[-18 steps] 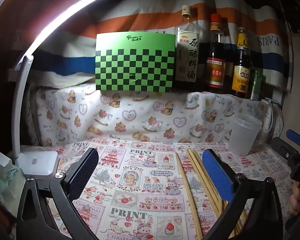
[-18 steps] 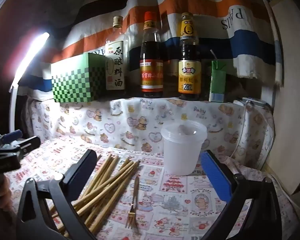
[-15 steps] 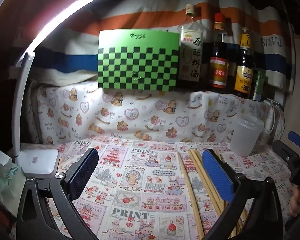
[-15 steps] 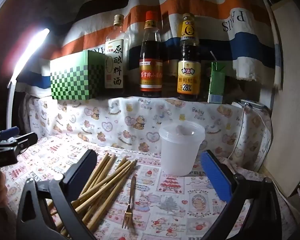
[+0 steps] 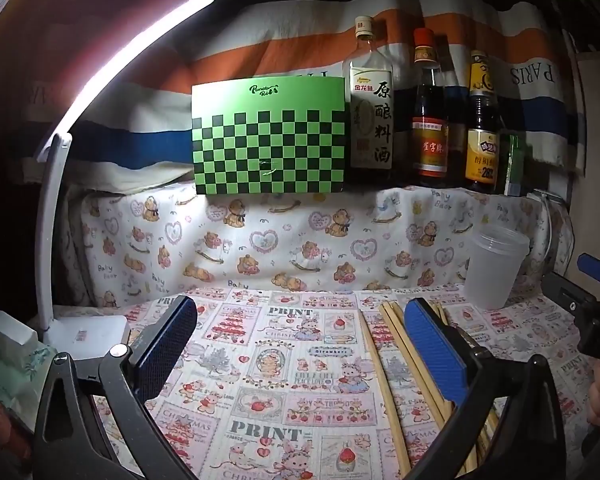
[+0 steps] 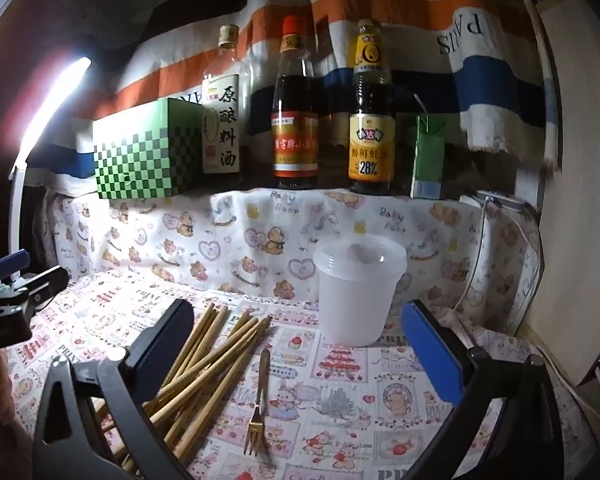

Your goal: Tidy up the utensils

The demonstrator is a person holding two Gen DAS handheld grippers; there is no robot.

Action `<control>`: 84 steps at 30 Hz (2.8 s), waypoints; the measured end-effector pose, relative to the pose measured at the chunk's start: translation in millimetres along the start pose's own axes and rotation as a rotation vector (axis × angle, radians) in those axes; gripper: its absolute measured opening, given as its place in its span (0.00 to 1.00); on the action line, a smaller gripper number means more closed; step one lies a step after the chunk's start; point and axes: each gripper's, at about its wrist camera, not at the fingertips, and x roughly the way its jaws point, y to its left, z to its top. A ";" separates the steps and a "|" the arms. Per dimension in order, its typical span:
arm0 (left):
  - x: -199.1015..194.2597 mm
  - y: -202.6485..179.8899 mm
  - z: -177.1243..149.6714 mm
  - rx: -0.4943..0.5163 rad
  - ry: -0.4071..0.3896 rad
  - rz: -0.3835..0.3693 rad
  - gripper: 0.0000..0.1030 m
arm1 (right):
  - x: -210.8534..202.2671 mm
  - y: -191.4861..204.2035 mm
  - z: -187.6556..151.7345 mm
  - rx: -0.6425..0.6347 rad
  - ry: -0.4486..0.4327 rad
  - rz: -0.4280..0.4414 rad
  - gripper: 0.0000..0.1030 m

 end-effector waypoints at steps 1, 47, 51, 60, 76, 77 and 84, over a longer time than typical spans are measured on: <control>0.1 0.9 0.8 -0.001 0.001 -0.001 1.00 | 0.5 -0.8 0.1 0.003 0.003 0.001 1.00; 2.5 -0.7 -0.2 0.007 0.001 0.039 1.00 | -3.2 6.5 0.1 -0.043 -0.009 -0.002 1.00; 2.5 -0.9 -0.4 0.006 0.003 0.040 1.00 | -2.5 6.1 1.3 -0.044 -0.007 -0.001 1.00; 2.7 -0.6 -0.4 0.004 0.004 0.039 1.00 | -0.1 5.0 1.8 -0.034 0.002 0.002 1.00; 3.0 -0.3 -0.2 0.005 0.005 0.038 1.00 | 0.8 5.7 0.3 -0.038 -0.002 0.013 1.00; 3.1 -0.2 -0.3 0.005 0.005 0.038 1.00 | 0.9 5.7 0.3 -0.038 -0.002 0.013 1.00; 3.3 -0.1 -0.2 0.005 0.007 0.038 1.00 | 1.1 5.3 -0.3 -0.037 -0.017 0.021 1.00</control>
